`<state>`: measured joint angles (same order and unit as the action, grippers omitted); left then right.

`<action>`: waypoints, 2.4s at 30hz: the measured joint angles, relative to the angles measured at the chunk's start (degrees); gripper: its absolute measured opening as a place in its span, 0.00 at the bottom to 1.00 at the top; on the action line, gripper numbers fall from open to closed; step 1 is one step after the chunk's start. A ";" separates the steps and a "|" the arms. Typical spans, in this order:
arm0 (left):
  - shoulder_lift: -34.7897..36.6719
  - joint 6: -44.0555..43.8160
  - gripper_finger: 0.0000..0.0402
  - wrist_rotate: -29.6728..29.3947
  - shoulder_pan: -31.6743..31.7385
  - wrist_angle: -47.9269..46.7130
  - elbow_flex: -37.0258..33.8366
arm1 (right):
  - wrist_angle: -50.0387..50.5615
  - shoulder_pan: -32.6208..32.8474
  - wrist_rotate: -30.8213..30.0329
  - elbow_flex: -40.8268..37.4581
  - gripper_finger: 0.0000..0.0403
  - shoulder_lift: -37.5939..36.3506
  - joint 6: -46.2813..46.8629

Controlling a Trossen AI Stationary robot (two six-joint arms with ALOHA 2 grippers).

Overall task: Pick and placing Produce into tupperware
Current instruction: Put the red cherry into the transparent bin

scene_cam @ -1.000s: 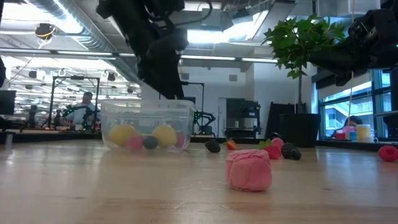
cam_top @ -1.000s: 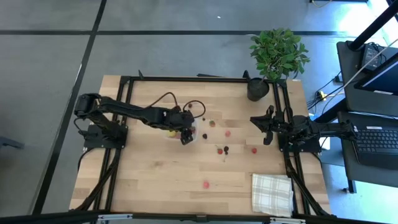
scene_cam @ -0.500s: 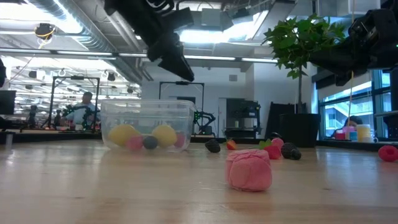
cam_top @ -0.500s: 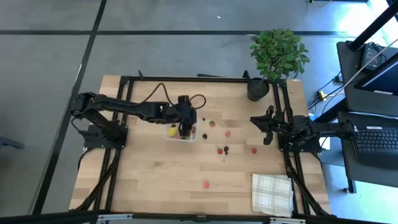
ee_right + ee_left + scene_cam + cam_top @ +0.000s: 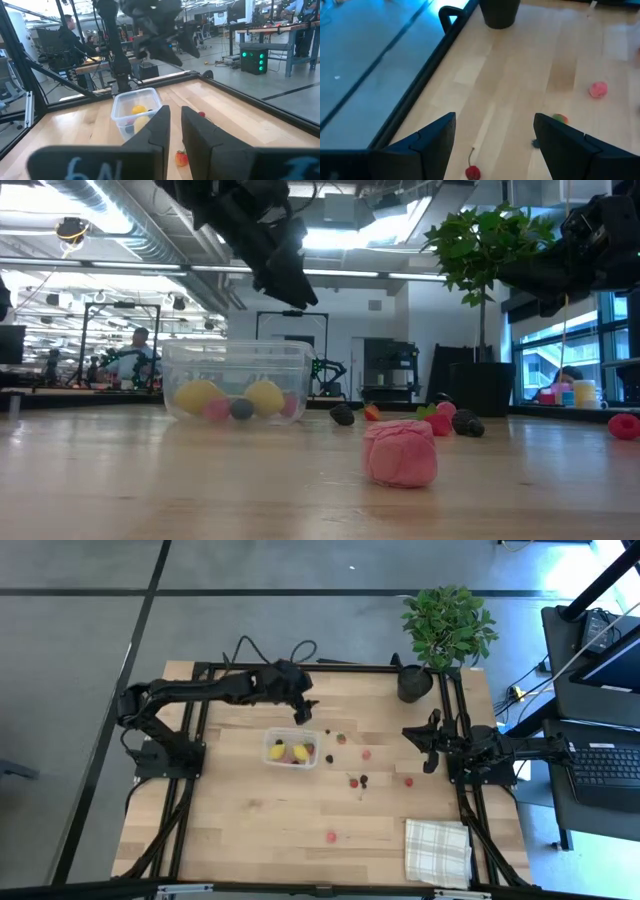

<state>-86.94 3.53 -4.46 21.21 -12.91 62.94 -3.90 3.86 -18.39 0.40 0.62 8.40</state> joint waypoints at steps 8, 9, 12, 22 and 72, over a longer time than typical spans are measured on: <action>-1.57 2.60 0.65 5.65 4.19 -2.56 0.04 | -0.06 0.00 -0.01 0.00 0.13 0.00 -5.93; -2.08 3.91 0.65 5.69 4.18 -2.26 0.13 | -0.06 0.02 0.00 -0.02 0.13 0.00 -5.92; -3.70 4.56 0.65 5.71 4.17 -3.13 0.00 | -0.09 0.01 0.00 0.00 0.13 0.00 -5.90; -10.38 6.14 0.65 5.69 4.17 -4.09 0.00 | -0.70 0.00 0.00 0.00 0.13 -0.02 -5.81; -18.75 5.65 0.65 1.36 3.99 -3.76 -0.07 | -1.79 0.00 0.00 -0.01 0.13 -0.02 -7.45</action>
<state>-105.69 9.18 -3.09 25.21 -16.67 62.87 -5.69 3.86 -18.39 0.39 0.60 0.95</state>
